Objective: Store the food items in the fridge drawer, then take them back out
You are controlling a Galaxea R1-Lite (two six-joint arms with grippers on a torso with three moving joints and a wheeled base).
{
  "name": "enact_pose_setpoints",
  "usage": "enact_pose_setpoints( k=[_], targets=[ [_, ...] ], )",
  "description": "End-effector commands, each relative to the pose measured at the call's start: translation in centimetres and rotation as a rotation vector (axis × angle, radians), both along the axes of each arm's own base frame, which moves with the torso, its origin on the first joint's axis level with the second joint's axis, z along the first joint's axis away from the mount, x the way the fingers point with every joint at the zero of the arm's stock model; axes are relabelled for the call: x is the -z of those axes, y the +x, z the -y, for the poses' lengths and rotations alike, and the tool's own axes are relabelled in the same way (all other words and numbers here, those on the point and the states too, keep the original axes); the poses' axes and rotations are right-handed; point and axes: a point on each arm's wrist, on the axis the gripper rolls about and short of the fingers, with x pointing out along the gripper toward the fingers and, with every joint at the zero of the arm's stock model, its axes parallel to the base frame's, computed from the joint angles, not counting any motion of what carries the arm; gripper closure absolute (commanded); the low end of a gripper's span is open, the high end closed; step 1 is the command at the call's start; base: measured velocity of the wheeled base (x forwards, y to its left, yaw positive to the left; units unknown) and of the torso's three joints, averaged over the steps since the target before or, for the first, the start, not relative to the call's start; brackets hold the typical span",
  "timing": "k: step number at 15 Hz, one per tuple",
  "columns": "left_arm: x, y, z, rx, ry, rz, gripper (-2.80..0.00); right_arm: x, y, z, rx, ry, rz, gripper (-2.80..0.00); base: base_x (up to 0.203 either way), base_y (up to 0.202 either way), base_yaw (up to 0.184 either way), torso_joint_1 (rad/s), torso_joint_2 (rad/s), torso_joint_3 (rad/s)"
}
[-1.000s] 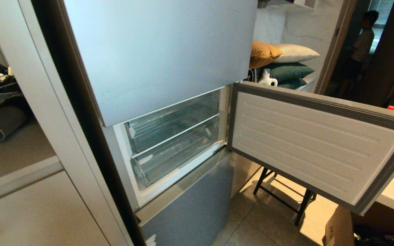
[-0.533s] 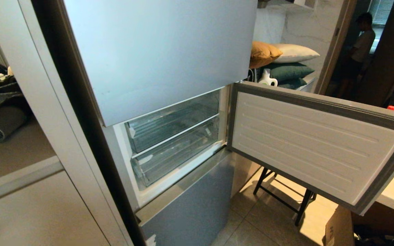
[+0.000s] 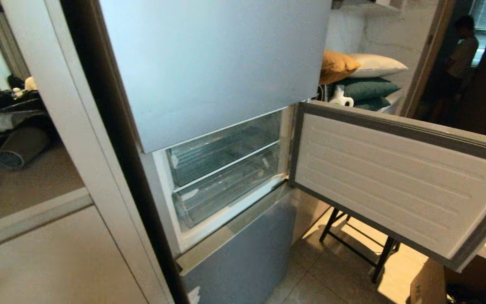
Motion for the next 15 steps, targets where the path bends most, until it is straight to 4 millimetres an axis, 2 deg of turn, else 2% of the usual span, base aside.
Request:
enact_pose_setpoints(
  k=[1, 11, 15],
  targets=[
    [0.29, 0.08, 0.0, 0.0, -0.001, -0.01, 0.0, 0.01, 0.0, 0.0, 0.0, 0.0, 0.0, 0.0, 0.0, -0.006, 0.171, 0.007, 0.0, 0.005],
    [0.29, 0.08, 0.0, -0.001, 0.0, -0.01, 0.0, 0.01, 0.0, 0.0, 0.0, 0.001, 0.0, 0.0, 0.0, -0.009, 0.169, 0.002, 0.0, 0.002],
    [0.29, 0.08, 0.0, 0.0, 0.001, -0.01, 0.0, 0.01, 0.01, 0.0, 0.0, 0.0, -0.002, 0.0, -0.001, -0.003, 0.041, 0.0, 0.0, 0.002]
  ],
)
